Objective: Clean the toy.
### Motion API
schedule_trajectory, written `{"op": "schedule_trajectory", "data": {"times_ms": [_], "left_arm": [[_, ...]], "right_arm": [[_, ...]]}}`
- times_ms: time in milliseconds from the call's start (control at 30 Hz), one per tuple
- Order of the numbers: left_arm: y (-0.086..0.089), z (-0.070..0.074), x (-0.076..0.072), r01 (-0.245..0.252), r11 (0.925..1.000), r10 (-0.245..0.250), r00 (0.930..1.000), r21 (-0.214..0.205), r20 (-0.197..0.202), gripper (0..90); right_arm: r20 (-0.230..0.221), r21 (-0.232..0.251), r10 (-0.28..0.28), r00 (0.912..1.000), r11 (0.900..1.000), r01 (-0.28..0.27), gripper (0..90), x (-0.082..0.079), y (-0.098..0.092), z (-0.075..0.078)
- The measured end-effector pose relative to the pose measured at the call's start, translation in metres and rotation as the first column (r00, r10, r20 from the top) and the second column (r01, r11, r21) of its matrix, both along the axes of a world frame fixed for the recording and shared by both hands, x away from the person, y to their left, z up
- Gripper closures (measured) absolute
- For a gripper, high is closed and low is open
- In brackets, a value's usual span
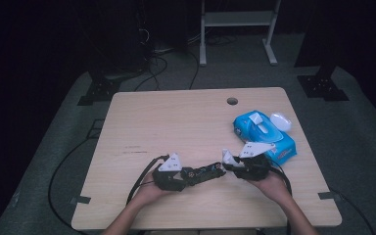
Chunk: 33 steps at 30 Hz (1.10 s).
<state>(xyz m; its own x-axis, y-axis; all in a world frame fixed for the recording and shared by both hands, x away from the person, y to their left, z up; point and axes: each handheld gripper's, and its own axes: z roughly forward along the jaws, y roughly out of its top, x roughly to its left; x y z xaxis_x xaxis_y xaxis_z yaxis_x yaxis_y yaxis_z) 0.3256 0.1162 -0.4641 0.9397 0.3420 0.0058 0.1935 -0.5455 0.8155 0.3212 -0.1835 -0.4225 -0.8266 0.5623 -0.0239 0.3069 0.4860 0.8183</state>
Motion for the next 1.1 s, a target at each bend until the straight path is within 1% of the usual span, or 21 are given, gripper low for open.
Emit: {"op": "schedule_trajectory", "data": {"times_ms": [67, 133, 233, 300, 367, 400, 467, 533, 600, 633, 700, 733, 800, 833, 867, 900, 933, 967, 1000, 1033, 1100], "left_arm": [[-0.001, 0.000, -0.001, -0.001, 1.0000, 0.001, 1.0000, -0.003, -0.005, 56.5], [-0.003, 0.000, -0.002, -0.009, 1.0000, 0.009, 1.0000, -0.003, -0.003, 56.9], [-0.005, 0.000, -0.003, -0.018, 0.9998, 0.018, 0.9998, -0.013, -0.005, 57.0], [-0.005, 0.001, -0.003, -0.016, 0.9998, 0.016, 0.9999, -0.012, 0.001, 56.9], [-0.005, 0.001, -0.004, -0.014, 0.9998, 0.014, 0.9999, -0.010, 0.006, 56.4], [-0.005, 0.001, -0.004, -0.011, 0.9999, 0.011, 0.9999, -0.011, 0.007, 56.2], [-0.005, 0.000, -0.004, -0.008, 0.9999, 0.008, 1.0000, -0.013, 0.005, 55.4], [-0.005, 0.001, -0.004, -0.009, 0.9998, 0.009, 1.0000, -0.015, 0.002, 55.2], [-0.005, 0.002, -0.004, -0.009, 0.9998, 0.009, 0.9999, -0.019, 0.005, 55.2], [-0.005, 0.003, -0.004, -0.007, 0.9998, 0.008, 0.9999, -0.017, 0.009, 55.2], [-0.004, 0.004, -0.005, -0.011, 0.9996, 0.011, 0.9999, -0.027, 0.010, 55.2], [-0.004, 0.004, -0.005, -0.011, 0.9996, 0.012, 0.9999, -0.028, 0.012, 55.2], [-0.003, 0.005, -0.006, -0.013, 0.9995, 0.013, 0.9998, -0.029, 0.012, 55.5], [-0.002, 0.005, -0.006, -0.012, 0.9995, 0.012, 0.9998, -0.030, 0.013, 56.6], [-0.003, 0.005, -0.006, -0.012, 0.9994, 0.013, 0.9999, -0.031, 0.011, 56.9], [-0.003, 0.005, -0.006, -0.010, 0.9995, 0.011, 0.9999, -0.031, 0.012, 57.2], [-0.003, 0.005, -0.006, -0.009, 0.9994, 0.009, 0.9999, -0.033, 0.013, 57.4], [-0.003, 0.005, -0.006, -0.008, 0.9994, 0.008, 0.9999, -0.034, 0.013, 57.5], [-0.003, 0.005, -0.006, -0.009, 0.9994, 0.009, 0.9999, -0.033, 0.014, 57.7], [-0.003, 0.005, -0.005, -0.010, 0.9993, 0.010, 0.9999, -0.036, 0.011, 57.7], [-0.001, 0.005, -0.005, -0.016, 0.9992, 0.016, 0.9998, -0.036, 0.008, 57.5]], "right_arm": [[0.015, 0.004, 0.002, 0.9999, 1.0000, -0.002, 76.0, -0.003, 0.008, 0.002], [0.019, 0.003, 0.002, 0.9998, 1.0000, -0.002, 79.3, -0.005, 0.020, 0.001], [0.033, 0.015, 0.016, 0.9993, 0.9998, -0.016, 81.1, -0.006, 0.037, 0.000], [0.028, -0.003, 0.028, 0.9992, 0.9996, -0.028, 80.4, -0.004, 0.047, -0.002], [0.013, 0.000, 0.036, 0.9993, 0.9993, -0.036, 76.7, -0.003, 0.050, -0.004], [0.002, 0.007, 0.035, 0.9994, 0.9994, -0.035, 72.4, -0.002, 0.050, -0.004], [-0.003, 0.005, 0.035, 0.9994, 0.9994, -0.035, 62.2, -0.002, 0.049, -0.003], [-0.006, -0.007, 0.040, 0.9992, 0.9992, -0.040, 54.6, -0.003, 0.048, -0.001], [-0.022, -0.003, 0.050, 0.9985, 0.9987, -0.051, 51.1, -0.004, 0.047, 0.002], [-0.022, 0.001, 0.052, 0.9984, 0.9987, -0.052, 50.0, -0.005, 0.045, 0.004], [-0.043, 0.006, 0.059, 0.9973, 0.9982, -0.059, 48.5, -0.006, 0.042, 0.008], [-0.040, 0.004, 0.053, 0.9978, 0.9986, -0.053, 50.8, -0.006, 0.040, 0.011], [-0.028, 0.002, 0.049, 0.9984, 0.9988, -0.049, 71.6, -0.007, 0.035, 0.015], [-0.002, 0.001, 0.030, 0.9995, 0.9995, -0.030, 76.3, -0.008, 0.034, 0.016], [0.007, -0.001, 0.013, 0.9999, 0.9999, -0.013, 78.6, -0.008, 0.033, 0.017], [-0.007, 0.004, 0.007, 0.9999, 1.0000, -0.007, 79.8, -0.008, 0.034, 0.017], [-0.005, 0.007, 0.002, 1.0000, 1.0000, -0.002, 80.1, -0.007, 0.036, 0.016], [0.004, 0.014, -0.003, 1.0000, 0.9999, 0.003, 80.4, -0.007, 0.039, 0.014], [-0.005, 0.021, 0.000, 1.0000, 0.9998, 0.001, 80.5, -0.007, 0.044, 0.012], [-0.001, 0.023, 0.000, 1.0000, 0.9997, 0.000, 80.5, -0.008, 0.049, 0.009], [0.013, 0.009, -0.003, 0.9999, 1.0000, 0.003, 80.9, -0.007, 0.058, 0.003]]}}
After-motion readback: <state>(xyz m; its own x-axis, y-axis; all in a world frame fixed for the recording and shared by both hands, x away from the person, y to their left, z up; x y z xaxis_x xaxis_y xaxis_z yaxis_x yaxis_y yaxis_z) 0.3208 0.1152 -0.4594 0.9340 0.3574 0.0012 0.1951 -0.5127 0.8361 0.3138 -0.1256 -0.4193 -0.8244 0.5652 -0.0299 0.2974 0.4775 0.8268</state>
